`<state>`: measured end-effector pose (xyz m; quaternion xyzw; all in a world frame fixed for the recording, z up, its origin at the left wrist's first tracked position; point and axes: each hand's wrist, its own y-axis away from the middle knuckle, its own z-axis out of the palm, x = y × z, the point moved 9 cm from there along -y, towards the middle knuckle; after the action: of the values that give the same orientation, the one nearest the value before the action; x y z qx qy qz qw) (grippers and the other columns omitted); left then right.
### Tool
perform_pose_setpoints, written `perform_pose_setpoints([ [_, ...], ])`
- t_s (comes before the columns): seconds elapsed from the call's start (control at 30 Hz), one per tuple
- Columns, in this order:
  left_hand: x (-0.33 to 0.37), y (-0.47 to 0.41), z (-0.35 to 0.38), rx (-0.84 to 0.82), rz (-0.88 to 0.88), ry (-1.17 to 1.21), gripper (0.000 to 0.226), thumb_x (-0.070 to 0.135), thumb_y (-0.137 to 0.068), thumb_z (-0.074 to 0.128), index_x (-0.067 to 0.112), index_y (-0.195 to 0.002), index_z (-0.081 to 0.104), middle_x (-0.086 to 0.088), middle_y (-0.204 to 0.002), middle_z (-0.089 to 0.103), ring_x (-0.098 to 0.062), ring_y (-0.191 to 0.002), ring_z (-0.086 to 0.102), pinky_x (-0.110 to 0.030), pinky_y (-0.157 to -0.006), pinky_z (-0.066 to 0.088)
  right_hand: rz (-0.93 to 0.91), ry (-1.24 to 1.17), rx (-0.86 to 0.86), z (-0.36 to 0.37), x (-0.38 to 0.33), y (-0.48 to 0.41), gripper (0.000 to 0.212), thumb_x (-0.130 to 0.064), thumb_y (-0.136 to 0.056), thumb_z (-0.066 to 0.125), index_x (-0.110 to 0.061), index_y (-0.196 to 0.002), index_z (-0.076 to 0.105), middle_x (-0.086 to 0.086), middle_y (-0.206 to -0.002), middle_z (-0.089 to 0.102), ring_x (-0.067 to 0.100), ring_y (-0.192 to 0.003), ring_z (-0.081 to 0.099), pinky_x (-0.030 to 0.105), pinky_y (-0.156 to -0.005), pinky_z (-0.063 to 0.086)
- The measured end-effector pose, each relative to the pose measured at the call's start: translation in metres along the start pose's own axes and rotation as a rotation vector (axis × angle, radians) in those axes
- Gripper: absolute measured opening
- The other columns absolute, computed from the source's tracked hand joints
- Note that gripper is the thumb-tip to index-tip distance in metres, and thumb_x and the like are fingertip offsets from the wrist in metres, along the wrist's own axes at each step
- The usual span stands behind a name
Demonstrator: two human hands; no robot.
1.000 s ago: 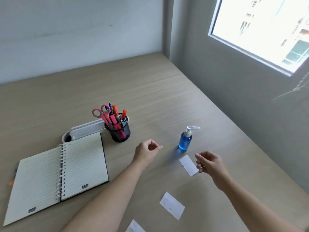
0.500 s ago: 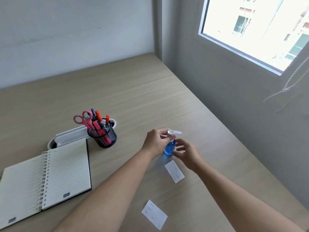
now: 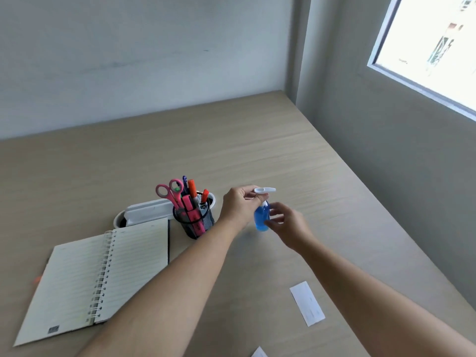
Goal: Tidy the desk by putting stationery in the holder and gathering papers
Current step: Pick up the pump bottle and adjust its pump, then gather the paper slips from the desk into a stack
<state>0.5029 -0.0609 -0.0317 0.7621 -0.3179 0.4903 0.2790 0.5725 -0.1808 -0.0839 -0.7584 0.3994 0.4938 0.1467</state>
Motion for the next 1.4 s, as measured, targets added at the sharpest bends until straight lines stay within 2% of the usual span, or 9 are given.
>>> perform_pose_setpoints([
  [0.13, -0.015, -0.023, -0.019, 0.076, -0.04, 0.018, 0.017, 0.025, -0.08, 0.073, 0.016, -0.094, 0.076, 0.003, -0.075, 0.067, -0.012, -0.071, 0.059, -0.039, -0.083, 0.057, -0.001, 0.026, -0.034, 0.019, -0.016, -0.029, 0.033, -0.011, -0.083, 0.065, -0.019, -0.115, 0.062, -0.004, -0.098, 0.061, 0.013, -0.08, 0.063, 0.016, -0.059, 0.044],
  [0.23, -0.022, -0.032, -0.023, 0.095, -0.054, 0.022, 0.016, 0.028, -0.08, 0.074, 0.019, -0.093, 0.076, 0.003, -0.076, 0.069, -0.012, -0.072, 0.061, -0.038, -0.083, 0.057, 0.011, 0.029, -0.05, 0.027, -0.016, -0.041, 0.035, -0.009, -0.084, 0.064, -0.017, -0.117, 0.06, -0.003, -0.099, 0.06, 0.013, -0.081, 0.062, 0.018, -0.064, 0.046],
  [0.37, -0.025, -0.035, -0.023, 0.102, -0.044, 0.03, 0.02, 0.031, -0.081, 0.073, 0.019, -0.097, 0.075, 0.003, -0.078, 0.068, -0.01, -0.072, 0.06, -0.03, -0.073, 0.053, 0.034, 0.026, -0.059, 0.031, -0.011, -0.049, 0.037, -0.009, -0.084, 0.064, -0.019, -0.12, 0.059, -0.002, -0.104, 0.062, 0.013, -0.085, 0.063, 0.027, -0.073, 0.051],
  [0.53, -0.021, -0.031, -0.022, 0.068, -0.041, 0.013, 0.027, 0.028, -0.081, 0.074, 0.015, -0.105, 0.073, 0.002, -0.088, 0.069, -0.01, -0.084, 0.062, -0.017, -0.073, 0.048, 0.042, 0.06, -0.071, 0.03, -0.009, -0.045, 0.041, -0.011, -0.084, 0.065, -0.019, -0.123, 0.057, 0.002, -0.11, 0.062, 0.014, -0.088, 0.061, 0.03, -0.08, 0.053],
  [0.83, -0.011, 0.028, -0.044, 0.033, -0.015, -0.162, 0.043, 0.021, -0.08, 0.075, 0.013, -0.12, 0.06, -0.005, -0.119, 0.064, -0.018, -0.112, 0.058, -0.024, -0.095, 0.045, 0.056, 0.013, -0.035, 0.006, -0.008, 0.014, 0.039, -0.007, -0.082, 0.067, -0.017, -0.119, 0.059, 0.007, -0.112, 0.063, 0.017, -0.088, 0.062, 0.026, -0.069, 0.048],
  [0.93, -0.027, 0.079, -0.048, -0.065, -0.003, -0.305, 0.045, 0.025, -0.079, 0.075, 0.016, -0.121, 0.059, -0.002, -0.117, 0.061, -0.014, -0.107, 0.056, -0.022, -0.091, 0.044, -0.015, 0.109, -0.159, 0.013, -0.006, 0.065, 0.032, -0.007, -0.081, 0.068, -0.023, -0.108, 0.062, 0.001, -0.102, 0.063, 0.015, -0.083, 0.062, 0.029, -0.075, 0.053],
  [1.03, -0.067, 0.133, -0.048, -0.245, -0.038, -0.499, 0.051, 0.033, -0.077, 0.075, 0.024, -0.123, 0.056, 0.002, -0.123, 0.056, -0.014, -0.115, 0.053, -0.027, -0.097, 0.043, -0.049, 0.288, -0.386, 0.039, 0.008, 0.122, 0.033, -0.012, -0.079, 0.071, -0.029, -0.105, 0.06, -0.004, -0.103, 0.062, 0.012, -0.091, 0.061, 0.031, -0.087, 0.055],
  [1.23, -0.133, 0.218, -0.05, -0.58, -0.087, -0.783, 0.072, 0.044, -0.063, 0.081, 0.041, -0.127, 0.048, 0.009, -0.132, 0.048, -0.013, -0.124, 0.048, -0.034, -0.1, 0.043, -0.092, 0.707, -0.667, 0.083, 0.034, 0.2, 0.076, -0.022, -0.07, 0.077, -0.042, -0.133, 0.039, -0.008, -0.135, 0.043, 0.012, -0.116, 0.043, 0.027, -0.089, 0.043],
  [1.4, -0.153, 0.259, -0.05, -0.663, 0.032, -0.953, 0.076, 0.04, -0.059, 0.083, 0.044, -0.127, 0.049, 0.009, -0.129, 0.044, -0.014, -0.125, 0.042, -0.032, -0.1, 0.034, -0.187, 0.986, -0.688, 0.098, 0.032, 0.222, 0.093, -0.027, -0.064, 0.08, -0.044, -0.139, 0.028, -0.009, -0.145, 0.031, 0.021, -0.126, 0.034, 0.035, -0.096, 0.045],
])
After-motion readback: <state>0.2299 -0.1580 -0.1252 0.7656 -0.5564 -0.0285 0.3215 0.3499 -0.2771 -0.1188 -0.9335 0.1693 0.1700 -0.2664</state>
